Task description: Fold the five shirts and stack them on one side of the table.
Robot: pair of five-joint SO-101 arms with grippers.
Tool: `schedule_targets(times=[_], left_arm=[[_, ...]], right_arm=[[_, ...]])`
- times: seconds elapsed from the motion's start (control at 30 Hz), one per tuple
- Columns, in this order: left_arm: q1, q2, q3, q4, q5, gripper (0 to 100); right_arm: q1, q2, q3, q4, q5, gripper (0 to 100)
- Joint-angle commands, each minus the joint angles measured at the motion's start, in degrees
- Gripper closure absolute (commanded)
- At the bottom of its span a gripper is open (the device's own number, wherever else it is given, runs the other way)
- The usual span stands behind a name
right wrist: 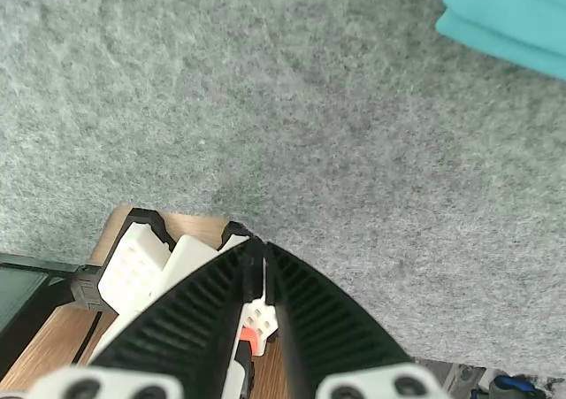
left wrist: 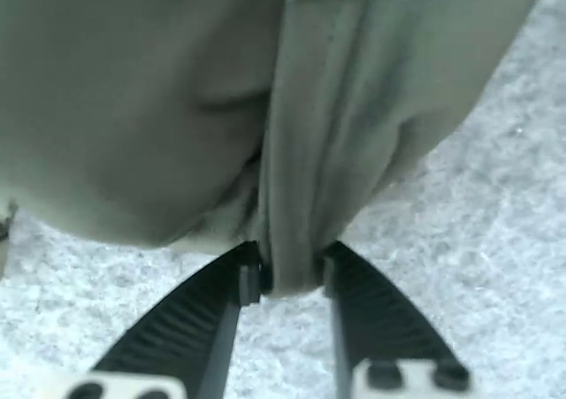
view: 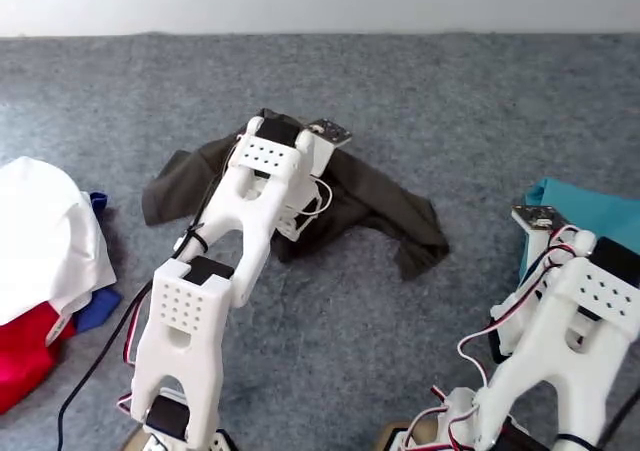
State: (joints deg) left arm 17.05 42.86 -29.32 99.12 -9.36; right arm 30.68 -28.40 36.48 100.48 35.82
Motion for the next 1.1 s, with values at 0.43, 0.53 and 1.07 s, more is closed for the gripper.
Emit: schedule_targets(times=[0.43,0.53,1.07], left_arm=[[0.26,-1.14,-6.81,1.49,0.35,99],[0.35,-1.14,-8.13,1.49,0.35,99],[-0.53,-29.54,-8.57,1.41,0.44,99]], right_arm=[[-0.48,-1.36,-0.18,1.8,-0.09,99.0],[-0.48,-1.36,-0.18,1.8,-0.09,99.0],[-1.1,-1.36,-0.26,0.22,-0.09,99.0]])
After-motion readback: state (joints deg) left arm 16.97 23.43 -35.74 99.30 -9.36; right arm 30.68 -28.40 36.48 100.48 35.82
